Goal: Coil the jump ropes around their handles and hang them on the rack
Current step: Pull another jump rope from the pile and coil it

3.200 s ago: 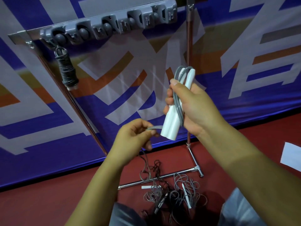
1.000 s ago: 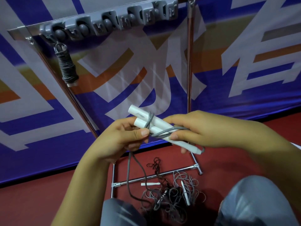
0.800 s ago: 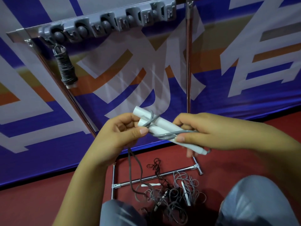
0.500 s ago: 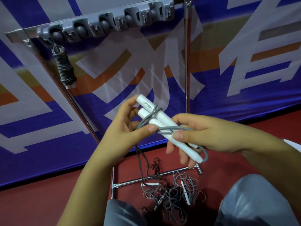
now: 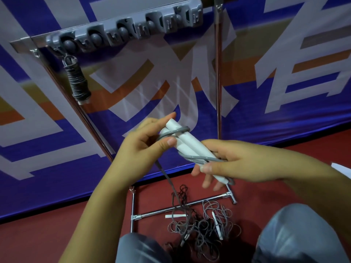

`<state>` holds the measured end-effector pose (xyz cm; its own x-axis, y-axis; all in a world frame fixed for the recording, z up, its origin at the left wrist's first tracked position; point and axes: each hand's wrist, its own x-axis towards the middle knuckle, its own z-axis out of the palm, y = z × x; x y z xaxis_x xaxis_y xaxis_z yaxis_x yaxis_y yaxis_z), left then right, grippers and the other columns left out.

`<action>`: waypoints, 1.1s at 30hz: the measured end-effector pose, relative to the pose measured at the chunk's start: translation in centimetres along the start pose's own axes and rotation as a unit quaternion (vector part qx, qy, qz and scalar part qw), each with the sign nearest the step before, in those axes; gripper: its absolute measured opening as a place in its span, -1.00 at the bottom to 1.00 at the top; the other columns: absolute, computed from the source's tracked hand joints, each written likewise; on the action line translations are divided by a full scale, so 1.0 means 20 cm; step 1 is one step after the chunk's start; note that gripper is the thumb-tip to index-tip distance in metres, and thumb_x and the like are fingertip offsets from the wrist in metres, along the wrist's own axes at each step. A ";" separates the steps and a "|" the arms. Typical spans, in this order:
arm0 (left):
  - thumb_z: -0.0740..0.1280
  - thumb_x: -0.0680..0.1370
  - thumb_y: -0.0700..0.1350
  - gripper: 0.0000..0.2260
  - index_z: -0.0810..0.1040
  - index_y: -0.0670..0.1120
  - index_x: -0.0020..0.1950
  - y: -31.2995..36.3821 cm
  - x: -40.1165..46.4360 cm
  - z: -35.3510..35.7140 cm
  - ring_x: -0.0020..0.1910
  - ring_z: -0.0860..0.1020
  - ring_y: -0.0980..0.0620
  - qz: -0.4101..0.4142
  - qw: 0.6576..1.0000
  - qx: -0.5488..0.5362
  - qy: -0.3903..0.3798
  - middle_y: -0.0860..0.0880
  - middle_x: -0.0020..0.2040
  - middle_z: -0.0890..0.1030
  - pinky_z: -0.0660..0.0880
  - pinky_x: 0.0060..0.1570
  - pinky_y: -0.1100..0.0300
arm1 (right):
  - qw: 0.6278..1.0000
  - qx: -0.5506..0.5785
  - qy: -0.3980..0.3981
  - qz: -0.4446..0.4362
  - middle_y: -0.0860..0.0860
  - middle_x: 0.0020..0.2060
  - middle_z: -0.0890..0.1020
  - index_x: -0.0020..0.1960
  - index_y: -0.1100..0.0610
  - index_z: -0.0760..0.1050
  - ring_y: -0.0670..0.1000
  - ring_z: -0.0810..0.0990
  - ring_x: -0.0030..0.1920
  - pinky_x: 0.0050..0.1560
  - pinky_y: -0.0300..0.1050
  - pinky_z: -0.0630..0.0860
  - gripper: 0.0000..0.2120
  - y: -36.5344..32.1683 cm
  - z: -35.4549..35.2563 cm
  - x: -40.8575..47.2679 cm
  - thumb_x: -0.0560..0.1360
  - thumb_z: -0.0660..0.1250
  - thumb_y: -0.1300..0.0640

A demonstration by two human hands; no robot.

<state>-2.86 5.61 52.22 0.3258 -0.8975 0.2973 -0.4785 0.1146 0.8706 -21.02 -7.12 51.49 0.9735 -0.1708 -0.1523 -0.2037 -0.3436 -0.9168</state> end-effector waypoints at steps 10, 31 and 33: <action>0.33 0.53 -0.19 -0.72 0.58 0.05 0.20 0.01 0.05 0.01 -0.38 0.37 0.14 -0.050 0.999 0.010 -0.006 -0.07 -0.09 0.48 0.38 -0.32 0.31 | 0.947 -0.297 0.110 -0.048 0.05 -0.08 0.59 0.46 0.03 0.11 0.04 0.63 -0.13 -0.08 0.09 0.56 -0.48 -0.01 0.06 0.06 0.57 0.23 0.11; 0.35 0.52 0.06 -0.87 0.60 0.04 -0.02 0.01 0.07 0.04 -0.43 0.38 0.22 -0.108 0.978 0.161 0.071 0.09 -0.23 0.53 0.35 -0.40 0.45 | 0.966 0.233 0.114 -0.017 -0.03 -0.07 0.64 0.25 -0.03 0.45 -0.12 0.59 -0.22 -0.18 -0.13 0.56 -0.71 0.17 0.12 0.10 0.60 0.18 0.24; 0.33 0.52 0.09 -0.81 0.56 -0.02 -0.04 0.01 0.09 0.05 -0.40 0.40 0.17 -0.139 0.968 0.195 0.070 -0.01 -0.27 0.54 0.34 -0.42 0.39 | 0.965 0.216 0.146 -0.015 -0.03 -0.07 0.63 0.23 -0.07 0.45 -0.11 0.58 -0.23 -0.16 -0.07 0.53 -0.71 0.18 0.16 0.12 0.61 0.17 0.24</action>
<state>-3.14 3.54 52.57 0.5811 -0.8005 0.1468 -0.6187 -0.3173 0.7187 -19.06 -5.87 46.60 0.8944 -0.4416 -0.0709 -0.0525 0.0536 -0.9972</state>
